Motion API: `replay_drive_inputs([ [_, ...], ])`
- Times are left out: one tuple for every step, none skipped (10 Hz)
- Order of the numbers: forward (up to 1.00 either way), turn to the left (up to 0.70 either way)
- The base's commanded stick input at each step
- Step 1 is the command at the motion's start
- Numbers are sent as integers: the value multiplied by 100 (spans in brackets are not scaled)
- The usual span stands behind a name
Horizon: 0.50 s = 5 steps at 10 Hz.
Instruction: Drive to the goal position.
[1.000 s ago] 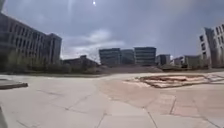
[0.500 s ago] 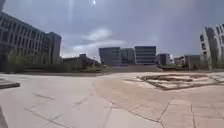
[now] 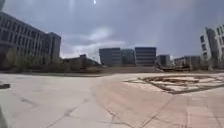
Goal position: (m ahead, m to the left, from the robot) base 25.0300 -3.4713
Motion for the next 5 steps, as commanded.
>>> replay_drive_inputs([
  [100, 0],
  [100, 0],
  [100, 0],
  [100, 0],
  [100, 0],
])
